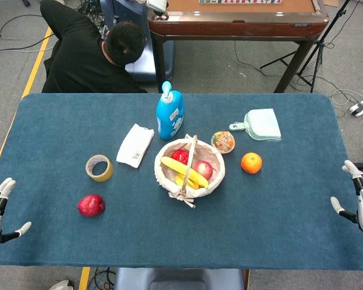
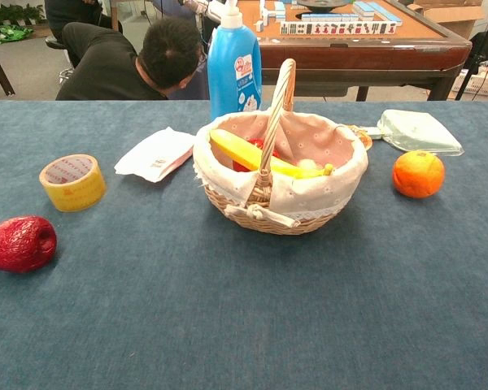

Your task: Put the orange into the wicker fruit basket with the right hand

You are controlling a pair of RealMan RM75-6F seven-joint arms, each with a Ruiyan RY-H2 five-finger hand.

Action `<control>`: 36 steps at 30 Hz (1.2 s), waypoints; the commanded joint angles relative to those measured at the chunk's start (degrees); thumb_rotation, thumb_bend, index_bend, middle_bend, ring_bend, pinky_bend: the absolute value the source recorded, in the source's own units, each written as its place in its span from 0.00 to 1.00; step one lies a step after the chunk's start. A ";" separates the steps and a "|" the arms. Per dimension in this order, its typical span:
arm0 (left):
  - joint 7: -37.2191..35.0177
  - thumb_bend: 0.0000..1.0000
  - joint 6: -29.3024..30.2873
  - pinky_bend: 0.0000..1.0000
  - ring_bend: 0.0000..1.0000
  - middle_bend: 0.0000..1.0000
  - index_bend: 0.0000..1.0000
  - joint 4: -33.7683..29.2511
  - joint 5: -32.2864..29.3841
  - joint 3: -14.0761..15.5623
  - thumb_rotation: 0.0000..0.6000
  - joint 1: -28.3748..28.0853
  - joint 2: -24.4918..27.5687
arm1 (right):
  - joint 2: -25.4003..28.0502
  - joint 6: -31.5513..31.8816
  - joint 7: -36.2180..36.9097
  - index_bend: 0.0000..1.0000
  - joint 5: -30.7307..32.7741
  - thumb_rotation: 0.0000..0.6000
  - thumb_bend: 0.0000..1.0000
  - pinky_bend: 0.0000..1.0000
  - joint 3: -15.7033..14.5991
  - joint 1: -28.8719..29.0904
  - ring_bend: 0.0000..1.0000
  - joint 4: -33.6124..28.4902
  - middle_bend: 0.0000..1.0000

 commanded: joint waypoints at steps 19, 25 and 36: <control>0.16 0.17 0.59 0.08 0.00 0.00 0.04 -0.28 0.40 0.40 1.00 0.31 -0.02 | 0.36 -13.77 -12.16 0.12 -1.48 1.00 0.13 0.54 2.77 8.05 0.29 -4.98 0.20; -0.27 0.17 1.22 0.08 0.00 0.00 0.04 -0.17 0.53 0.63 1.00 0.81 0.16 | -2.16 -23.56 -18.24 0.07 5.13 1.00 0.09 0.54 5.80 14.86 0.30 -4.79 0.15; -1.08 0.17 1.76 0.08 0.00 0.00 0.04 0.35 0.26 1.08 1.00 1.75 0.40 | -10.29 -35.53 -30.00 0.02 22.35 1.00 0.07 0.54 8.49 25.38 0.24 3.73 0.11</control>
